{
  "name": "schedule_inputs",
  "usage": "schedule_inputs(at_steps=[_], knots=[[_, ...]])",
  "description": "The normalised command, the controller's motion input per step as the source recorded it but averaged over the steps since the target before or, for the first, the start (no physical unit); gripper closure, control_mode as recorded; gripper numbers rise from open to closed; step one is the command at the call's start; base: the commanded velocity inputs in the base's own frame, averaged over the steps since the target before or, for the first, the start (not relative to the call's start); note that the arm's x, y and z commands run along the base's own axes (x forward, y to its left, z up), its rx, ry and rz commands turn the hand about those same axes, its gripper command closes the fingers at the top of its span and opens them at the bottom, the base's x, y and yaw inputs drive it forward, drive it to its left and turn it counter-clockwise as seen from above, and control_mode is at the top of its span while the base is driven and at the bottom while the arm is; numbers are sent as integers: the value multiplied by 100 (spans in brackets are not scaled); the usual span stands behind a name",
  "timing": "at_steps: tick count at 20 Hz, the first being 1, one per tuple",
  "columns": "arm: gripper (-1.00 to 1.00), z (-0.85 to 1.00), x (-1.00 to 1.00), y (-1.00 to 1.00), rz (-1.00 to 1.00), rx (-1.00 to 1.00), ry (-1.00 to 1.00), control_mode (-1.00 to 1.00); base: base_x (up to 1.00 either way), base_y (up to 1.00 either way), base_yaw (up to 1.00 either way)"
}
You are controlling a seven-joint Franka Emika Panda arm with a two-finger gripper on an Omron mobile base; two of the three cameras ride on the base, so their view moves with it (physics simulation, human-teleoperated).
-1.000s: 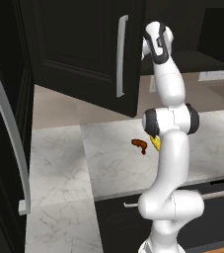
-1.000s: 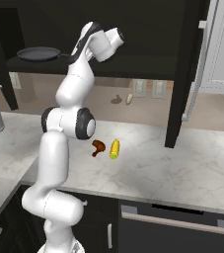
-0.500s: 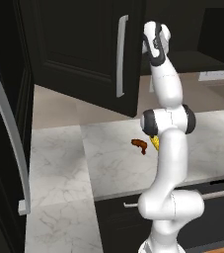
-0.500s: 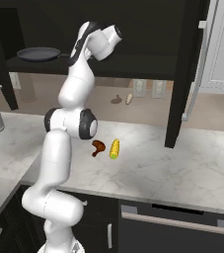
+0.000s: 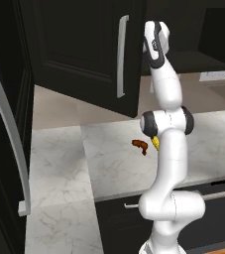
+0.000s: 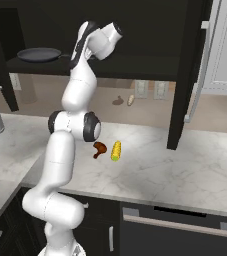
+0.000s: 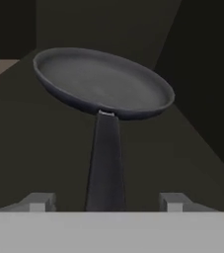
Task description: Pick the pan from the cabinet and place it on the stove. Then turn on the stove burner for the pan.
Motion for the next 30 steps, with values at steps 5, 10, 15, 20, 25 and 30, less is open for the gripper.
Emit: schedule_inputs(at_steps=[5, 10, 15, 20, 25, 30], knots=[[100, -21, 1, 0, 0, -1, 0, -100, 0, 0, 0], [100, -10, 0, -1, 0, 1, -3, -100, 0, 0, 0], [100, -7, -1, -7, 0, 5, -12, -100, 0, 0, 0], [100, -10, -13, -5, -3, 7, -18, -100, 0, 0, 0], [100, -18, -23, -6, -7, 13, -19, -100, 0, 0, 0], [100, -11, -39, -12, -10, 17, -19, -100, 0, 0, 0]])
